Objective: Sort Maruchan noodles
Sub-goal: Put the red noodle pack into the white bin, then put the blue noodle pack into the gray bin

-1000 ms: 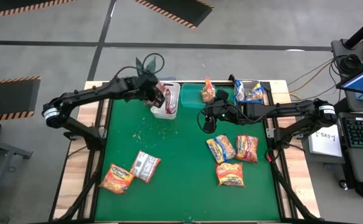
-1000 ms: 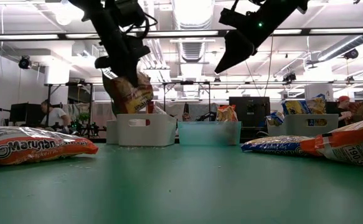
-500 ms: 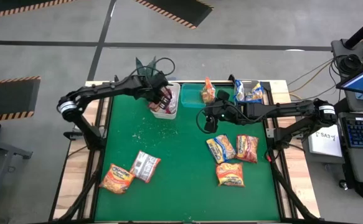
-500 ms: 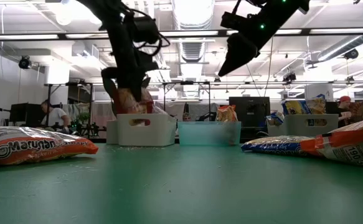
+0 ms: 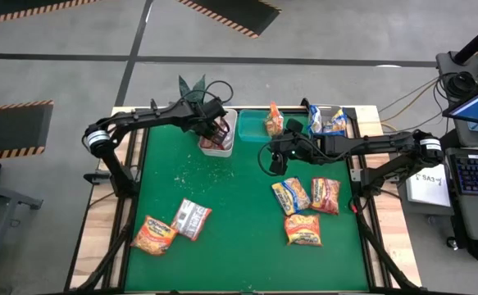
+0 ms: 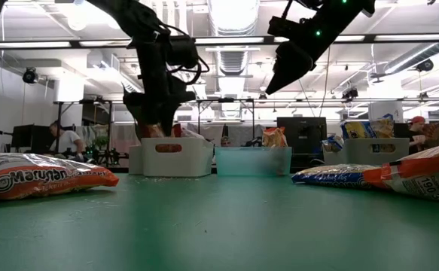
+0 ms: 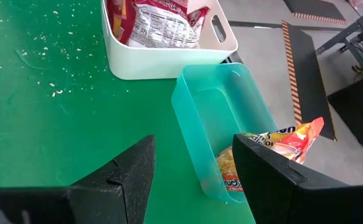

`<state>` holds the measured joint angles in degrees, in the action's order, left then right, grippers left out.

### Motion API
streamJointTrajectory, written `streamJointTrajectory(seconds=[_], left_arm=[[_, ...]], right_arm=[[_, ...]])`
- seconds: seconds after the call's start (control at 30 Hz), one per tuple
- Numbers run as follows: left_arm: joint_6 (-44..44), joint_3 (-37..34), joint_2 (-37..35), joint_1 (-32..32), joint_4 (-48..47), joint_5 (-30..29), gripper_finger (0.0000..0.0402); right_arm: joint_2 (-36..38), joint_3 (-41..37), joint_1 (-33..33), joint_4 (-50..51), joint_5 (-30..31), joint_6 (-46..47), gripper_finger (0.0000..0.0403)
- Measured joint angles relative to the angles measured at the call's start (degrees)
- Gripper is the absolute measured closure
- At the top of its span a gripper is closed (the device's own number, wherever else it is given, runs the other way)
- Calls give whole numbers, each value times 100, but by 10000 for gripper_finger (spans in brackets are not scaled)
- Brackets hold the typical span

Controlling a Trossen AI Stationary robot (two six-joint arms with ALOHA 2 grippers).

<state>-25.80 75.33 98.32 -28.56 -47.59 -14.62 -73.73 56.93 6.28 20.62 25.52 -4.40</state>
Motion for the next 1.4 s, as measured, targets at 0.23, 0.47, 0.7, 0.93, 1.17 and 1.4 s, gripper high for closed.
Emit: streamJointTrajectory(seconds=[0.23,0.47,0.7,0.93,1.17,1.4], left_arm=[[235,-2,-22,0,-6,-369,256],[895,342,-219,80,-380,-401,217],[1756,257,-843,689,-515,-392,212],[2910,-499,-1760,1883,130,792,212],[3793,-2058,-2867,2926,2192,1632,212],[3591,-3291,-3625,3001,3745,1370,212]], right_arm=[[0,0,0,-2,0,-2,200],[0,0,2,11,0,-4,200],[0,0,2,13,-2,167,200],[-2,0,2,13,-96,655,200],[-51,-211,-35,-31,-1215,2214,200],[-329,-343,-100,191,-3338,3706,201]])
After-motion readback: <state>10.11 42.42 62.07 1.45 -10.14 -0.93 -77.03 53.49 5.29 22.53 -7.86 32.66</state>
